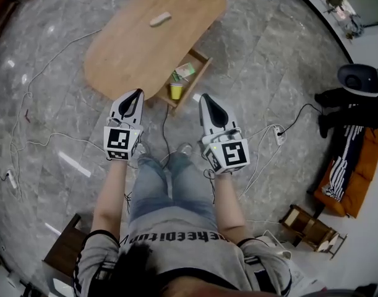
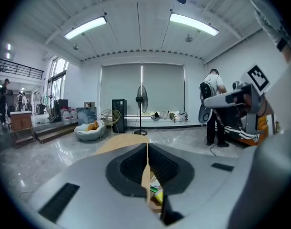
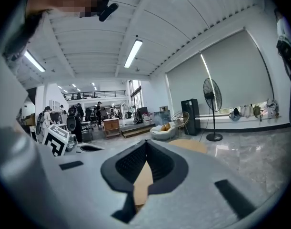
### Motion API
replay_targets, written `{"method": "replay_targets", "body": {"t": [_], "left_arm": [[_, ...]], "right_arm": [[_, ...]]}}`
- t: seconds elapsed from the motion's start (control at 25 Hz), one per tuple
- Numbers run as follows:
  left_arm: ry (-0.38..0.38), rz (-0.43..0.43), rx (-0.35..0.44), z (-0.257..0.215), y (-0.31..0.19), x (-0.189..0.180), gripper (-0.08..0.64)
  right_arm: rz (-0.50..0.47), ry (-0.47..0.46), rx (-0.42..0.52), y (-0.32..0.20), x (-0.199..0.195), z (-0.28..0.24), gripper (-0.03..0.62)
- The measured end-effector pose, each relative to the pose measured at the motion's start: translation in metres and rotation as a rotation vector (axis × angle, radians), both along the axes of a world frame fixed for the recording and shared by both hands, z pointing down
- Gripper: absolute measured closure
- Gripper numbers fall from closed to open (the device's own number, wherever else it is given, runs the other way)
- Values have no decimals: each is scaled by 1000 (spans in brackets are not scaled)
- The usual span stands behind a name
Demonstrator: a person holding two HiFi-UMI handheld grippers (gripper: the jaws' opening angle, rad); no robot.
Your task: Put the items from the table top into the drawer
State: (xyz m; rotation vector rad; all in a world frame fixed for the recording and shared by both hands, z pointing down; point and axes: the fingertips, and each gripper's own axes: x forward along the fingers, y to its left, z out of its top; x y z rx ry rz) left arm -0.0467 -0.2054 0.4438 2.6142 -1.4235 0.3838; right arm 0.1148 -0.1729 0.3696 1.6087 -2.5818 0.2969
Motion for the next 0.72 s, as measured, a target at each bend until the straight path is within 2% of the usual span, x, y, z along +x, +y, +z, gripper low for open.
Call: {"method": "replay_targets", "body": {"t": [0.4,0.72], "left_arm": [[76,0,85,-91,13,-29,546],[129,14,173,-151,25,-36,546]], "right_arm": [[64,7,65,20,-16,-57,592],[115,43,130,38,-15,-99,597]]}}
